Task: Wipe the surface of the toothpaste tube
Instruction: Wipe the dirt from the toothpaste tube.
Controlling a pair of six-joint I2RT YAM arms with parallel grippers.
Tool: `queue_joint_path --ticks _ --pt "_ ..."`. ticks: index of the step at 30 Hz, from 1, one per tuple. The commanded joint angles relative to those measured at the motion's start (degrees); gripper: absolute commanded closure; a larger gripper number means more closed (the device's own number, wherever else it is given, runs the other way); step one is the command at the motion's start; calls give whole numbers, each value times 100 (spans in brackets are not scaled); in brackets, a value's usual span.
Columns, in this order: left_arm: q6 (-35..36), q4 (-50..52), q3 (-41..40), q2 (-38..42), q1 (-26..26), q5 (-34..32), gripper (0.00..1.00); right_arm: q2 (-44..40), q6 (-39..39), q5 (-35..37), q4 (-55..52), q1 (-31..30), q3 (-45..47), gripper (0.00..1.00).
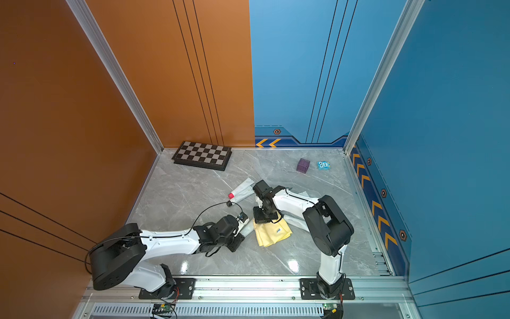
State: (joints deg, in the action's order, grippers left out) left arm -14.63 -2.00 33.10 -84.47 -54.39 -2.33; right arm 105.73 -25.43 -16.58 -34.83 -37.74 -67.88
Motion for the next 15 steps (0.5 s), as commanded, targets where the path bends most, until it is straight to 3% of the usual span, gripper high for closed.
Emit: queue_joint_path --ticks 1,8,15 --pt "13 513 -110 -233 22 233 76 422 73 454 -23 -34 -26 100" --pt "13 515 -120 -215 8 224 76 290 30 1615 -201 103 154 100" --pt "19 509 -111 -237 0 217 76 -146 51 545 55 197 101 100"
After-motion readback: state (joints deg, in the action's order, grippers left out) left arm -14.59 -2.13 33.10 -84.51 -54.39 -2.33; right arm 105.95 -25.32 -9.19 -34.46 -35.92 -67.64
